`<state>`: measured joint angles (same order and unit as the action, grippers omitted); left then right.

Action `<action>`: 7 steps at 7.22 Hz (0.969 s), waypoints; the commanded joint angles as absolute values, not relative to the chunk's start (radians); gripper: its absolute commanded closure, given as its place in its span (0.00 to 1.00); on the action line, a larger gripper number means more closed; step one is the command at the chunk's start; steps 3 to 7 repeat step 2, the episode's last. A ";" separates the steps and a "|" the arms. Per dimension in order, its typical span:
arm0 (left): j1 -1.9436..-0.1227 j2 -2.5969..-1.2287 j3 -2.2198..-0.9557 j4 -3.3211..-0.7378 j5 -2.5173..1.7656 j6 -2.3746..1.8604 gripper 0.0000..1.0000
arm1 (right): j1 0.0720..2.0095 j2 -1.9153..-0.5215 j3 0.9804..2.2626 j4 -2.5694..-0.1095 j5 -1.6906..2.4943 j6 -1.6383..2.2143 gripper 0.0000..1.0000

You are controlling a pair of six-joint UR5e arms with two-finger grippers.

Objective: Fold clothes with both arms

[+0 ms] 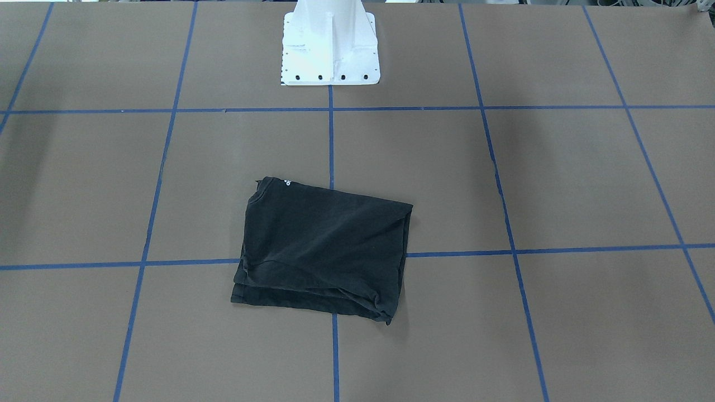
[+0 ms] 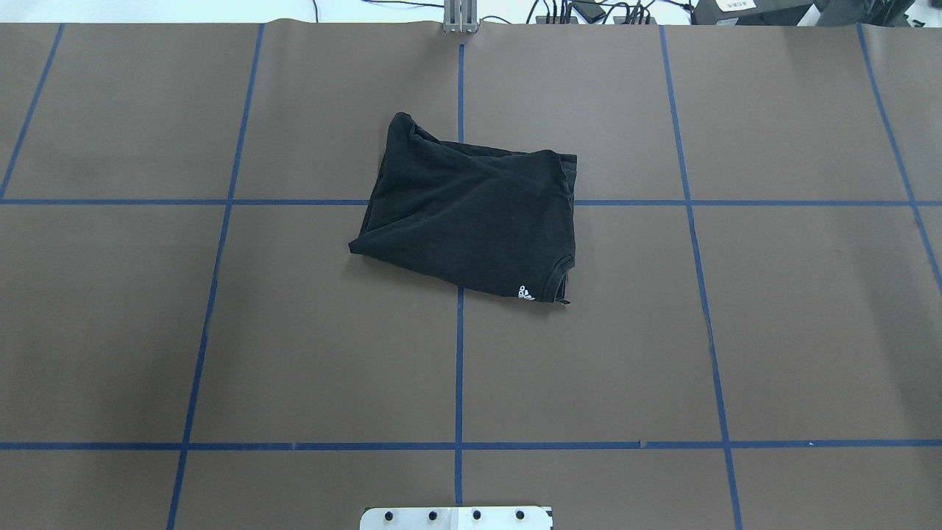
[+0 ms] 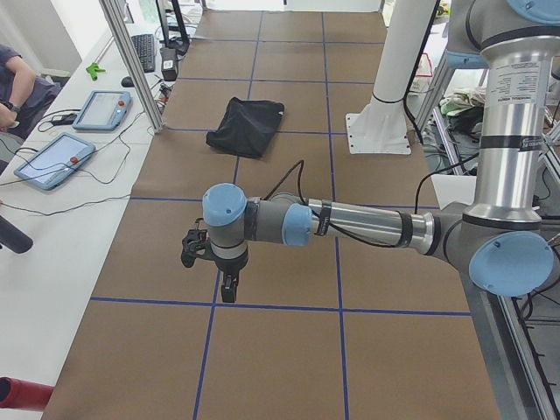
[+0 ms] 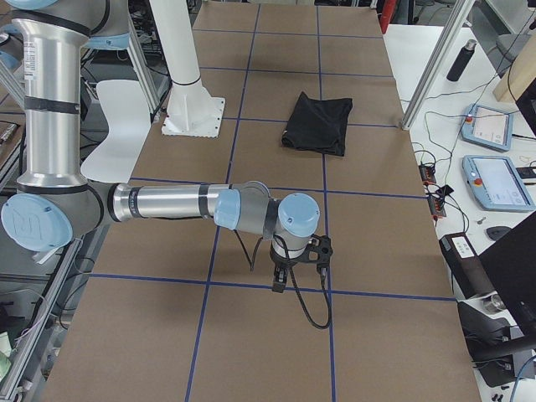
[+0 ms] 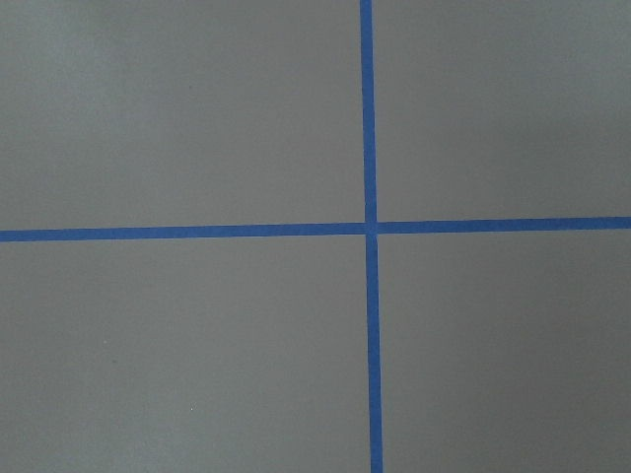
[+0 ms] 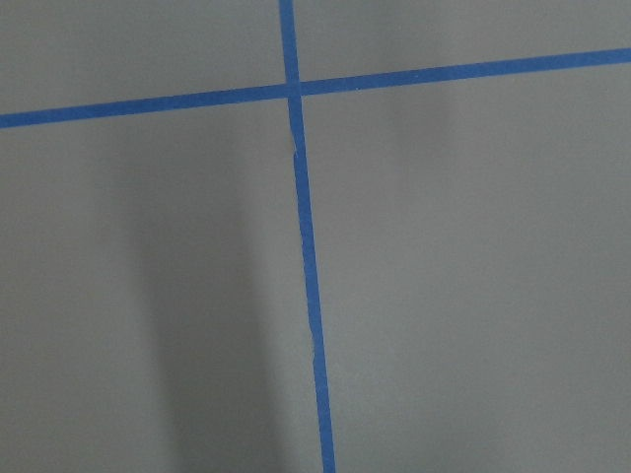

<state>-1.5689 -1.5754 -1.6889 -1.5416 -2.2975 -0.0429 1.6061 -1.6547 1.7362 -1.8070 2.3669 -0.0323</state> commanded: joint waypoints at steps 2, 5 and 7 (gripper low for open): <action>-1.568 -1.575 -1.687 -1.542 -2.298 -0.043 0.00 | 1.606 -1.652 1.735 -1.807 2.367 -0.032 0.00; -1.568 -1.575 -1.687 -1.542 -2.298 -0.043 0.00 | 1.606 -1.652 1.735 -1.807 2.367 -0.032 0.00; -1.568 -1.575 -1.687 -1.542 -2.298 -0.043 0.00 | 1.606 -1.652 1.735 -1.807 2.367 -0.032 0.00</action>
